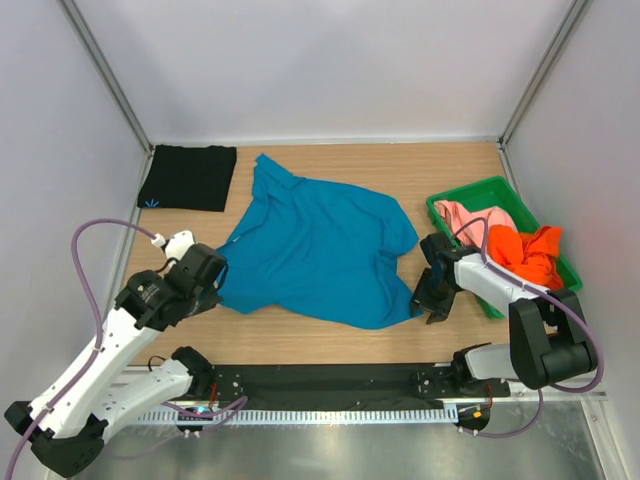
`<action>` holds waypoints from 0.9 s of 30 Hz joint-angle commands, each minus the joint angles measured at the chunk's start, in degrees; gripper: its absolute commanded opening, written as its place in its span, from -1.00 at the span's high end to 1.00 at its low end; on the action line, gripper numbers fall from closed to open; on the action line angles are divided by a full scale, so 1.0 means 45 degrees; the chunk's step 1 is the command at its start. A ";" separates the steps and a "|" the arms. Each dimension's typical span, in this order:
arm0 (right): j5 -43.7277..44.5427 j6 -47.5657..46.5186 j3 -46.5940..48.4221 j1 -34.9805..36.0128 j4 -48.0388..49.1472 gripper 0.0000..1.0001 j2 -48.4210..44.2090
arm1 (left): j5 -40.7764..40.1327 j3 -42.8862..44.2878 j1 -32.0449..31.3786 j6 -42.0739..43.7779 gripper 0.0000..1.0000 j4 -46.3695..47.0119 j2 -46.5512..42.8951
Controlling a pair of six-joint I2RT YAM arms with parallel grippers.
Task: Fold and stack the t-shirts
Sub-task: Flatten the tshirt out
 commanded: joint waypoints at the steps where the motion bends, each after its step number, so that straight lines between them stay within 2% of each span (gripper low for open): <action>1: -0.0033 0.0555 -0.0286 -0.0033 0.1486 0.03 0.0048 | -0.0348 0.0450 0.0086 0.0464 0.99 0.0397 0.0037; 9: 0.1412 -0.0011 0.0710 -0.0034 0.1135 0.12 -0.0108 | -0.0309 0.0568 0.0105 0.0933 0.99 0.0553 0.0037; 20: 0.1061 -0.0187 0.0222 -0.0034 0.2014 0.22 0.0283 | -0.0075 0.0548 0.0164 0.1305 1.00 0.0671 0.0018; 24: 0.0944 -0.0324 0.0086 -0.0053 0.2424 0.58 0.0478 | -0.0035 0.0431 0.0203 0.1324 1.00 0.0651 -0.0119; 26: 0.0866 -0.0324 -0.0031 -0.0034 0.2716 0.64 0.0440 | -0.0016 0.0470 0.0203 0.1324 1.00 0.0612 -0.0197; 27: 0.0885 -0.0343 -0.0071 -0.0053 0.2775 0.79 0.0381 | -0.0016 0.0451 0.0203 0.1344 0.99 0.0612 -0.0216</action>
